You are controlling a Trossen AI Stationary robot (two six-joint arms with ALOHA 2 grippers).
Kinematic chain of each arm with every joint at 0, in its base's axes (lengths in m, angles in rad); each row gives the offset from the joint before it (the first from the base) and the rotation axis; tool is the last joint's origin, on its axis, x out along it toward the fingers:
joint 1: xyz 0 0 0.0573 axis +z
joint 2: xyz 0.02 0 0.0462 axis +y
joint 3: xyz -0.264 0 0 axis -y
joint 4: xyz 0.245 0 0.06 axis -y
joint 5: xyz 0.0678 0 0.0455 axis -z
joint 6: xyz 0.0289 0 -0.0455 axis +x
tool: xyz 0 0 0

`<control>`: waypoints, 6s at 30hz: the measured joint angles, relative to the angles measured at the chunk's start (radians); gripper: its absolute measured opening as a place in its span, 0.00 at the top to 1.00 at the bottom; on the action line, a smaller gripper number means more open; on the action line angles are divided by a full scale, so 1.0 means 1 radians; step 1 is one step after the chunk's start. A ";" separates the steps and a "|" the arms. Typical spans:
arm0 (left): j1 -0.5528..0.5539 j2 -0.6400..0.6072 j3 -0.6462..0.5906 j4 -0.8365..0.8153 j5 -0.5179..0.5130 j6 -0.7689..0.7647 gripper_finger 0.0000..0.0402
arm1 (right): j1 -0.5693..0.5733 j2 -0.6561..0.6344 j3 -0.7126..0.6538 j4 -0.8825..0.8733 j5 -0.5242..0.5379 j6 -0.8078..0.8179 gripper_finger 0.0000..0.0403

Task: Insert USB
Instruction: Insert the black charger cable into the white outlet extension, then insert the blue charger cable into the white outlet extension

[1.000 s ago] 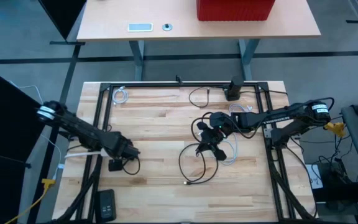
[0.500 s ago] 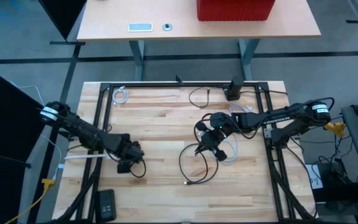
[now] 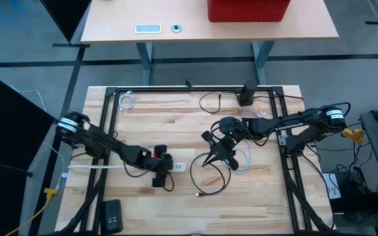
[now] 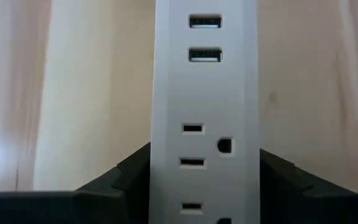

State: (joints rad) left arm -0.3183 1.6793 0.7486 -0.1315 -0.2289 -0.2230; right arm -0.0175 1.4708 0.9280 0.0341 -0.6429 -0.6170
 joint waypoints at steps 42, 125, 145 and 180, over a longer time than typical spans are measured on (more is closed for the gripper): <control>0.011 0.152 0.159 0.070 0.159 0.132 0.52 | -0.008 0.531 0.442 -0.358 -0.247 -0.380 1.00; 0.016 0.135 0.137 0.106 0.175 -0.013 0.52 | -0.028 0.263 0.407 -0.792 0.344 0.196 0.48; 0.014 0.130 0.137 0.104 0.174 0.013 0.52 | -0.080 0.055 -0.009 -0.949 0.558 1.338 0.61; 0.013 0.129 0.139 0.090 0.167 0.078 0.52 | 0.053 0.059 -0.021 -0.820 0.539 1.514 0.66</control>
State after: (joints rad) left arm -0.3050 1.8084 0.8879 -0.0416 -0.0616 -0.1450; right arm 0.0352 1.5299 0.9070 -0.7857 -0.1043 0.8967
